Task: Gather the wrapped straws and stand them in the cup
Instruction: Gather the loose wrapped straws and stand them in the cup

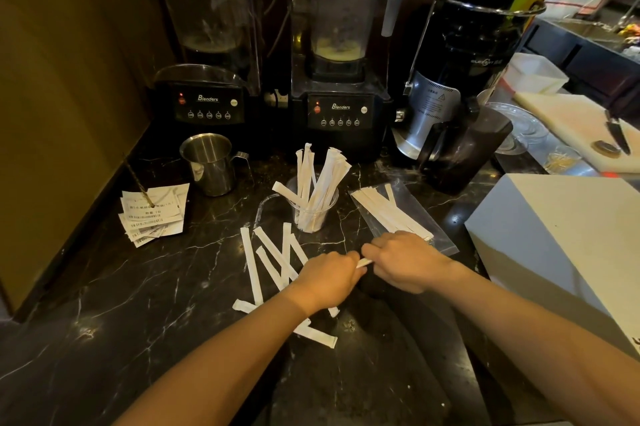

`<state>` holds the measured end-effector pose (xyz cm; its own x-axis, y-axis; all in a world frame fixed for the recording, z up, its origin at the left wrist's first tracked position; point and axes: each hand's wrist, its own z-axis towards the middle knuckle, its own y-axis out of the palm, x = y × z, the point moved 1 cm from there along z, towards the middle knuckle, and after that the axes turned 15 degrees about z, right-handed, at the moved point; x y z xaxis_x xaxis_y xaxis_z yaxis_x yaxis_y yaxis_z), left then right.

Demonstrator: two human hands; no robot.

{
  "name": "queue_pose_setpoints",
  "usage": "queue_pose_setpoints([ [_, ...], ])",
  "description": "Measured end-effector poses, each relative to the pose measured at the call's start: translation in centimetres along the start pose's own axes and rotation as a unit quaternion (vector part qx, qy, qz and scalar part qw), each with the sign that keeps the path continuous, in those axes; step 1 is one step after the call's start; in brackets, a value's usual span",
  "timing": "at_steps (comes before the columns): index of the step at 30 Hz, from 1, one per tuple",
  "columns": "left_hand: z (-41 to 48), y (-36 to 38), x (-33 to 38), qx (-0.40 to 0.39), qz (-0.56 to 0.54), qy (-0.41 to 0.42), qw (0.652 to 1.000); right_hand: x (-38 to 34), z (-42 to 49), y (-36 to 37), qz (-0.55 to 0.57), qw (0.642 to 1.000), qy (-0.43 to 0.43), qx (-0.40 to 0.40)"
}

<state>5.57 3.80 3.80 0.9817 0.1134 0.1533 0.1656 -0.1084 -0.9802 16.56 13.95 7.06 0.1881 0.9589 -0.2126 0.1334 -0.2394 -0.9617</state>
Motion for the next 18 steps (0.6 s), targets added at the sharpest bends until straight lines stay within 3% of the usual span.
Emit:
queue_pose_setpoints([
  [7, -2.4, -5.4, -2.5, 0.063, 0.025, 0.01, 0.998, -1.5, 1.4, -2.3, 0.014, 0.996, -0.033, 0.081],
  [10, -4.6, -7.7, -4.5, 0.117, -0.106, -0.011, 0.987, -2.2, 2.1, -2.7, 0.065, 0.991, 0.001, 0.113],
  [12, -6.3, -8.9, -6.1, 0.166, -0.248, -0.045, 0.953, -2.7, 2.4, -2.7, 0.143, 0.981, 0.031, 0.124],
  [14, -7.8, -9.3, -7.4, 0.22, -0.397, -0.091, 0.886, -3.4, 2.7, -2.5, 0.276, 0.949, 0.053, 0.143],
  [16, -8.8, -8.8, -8.2, 0.245, -0.485, -0.13, 0.829, -4.9, 3.0, -2.2, 0.417, 0.892, 0.065, 0.164],
  [18, -9.0, -8.0, -8.0, 0.226, -0.515, -0.139, 0.815, -6.8, 3.4, -1.6, 0.53, 0.829, 0.064, 0.169],
])
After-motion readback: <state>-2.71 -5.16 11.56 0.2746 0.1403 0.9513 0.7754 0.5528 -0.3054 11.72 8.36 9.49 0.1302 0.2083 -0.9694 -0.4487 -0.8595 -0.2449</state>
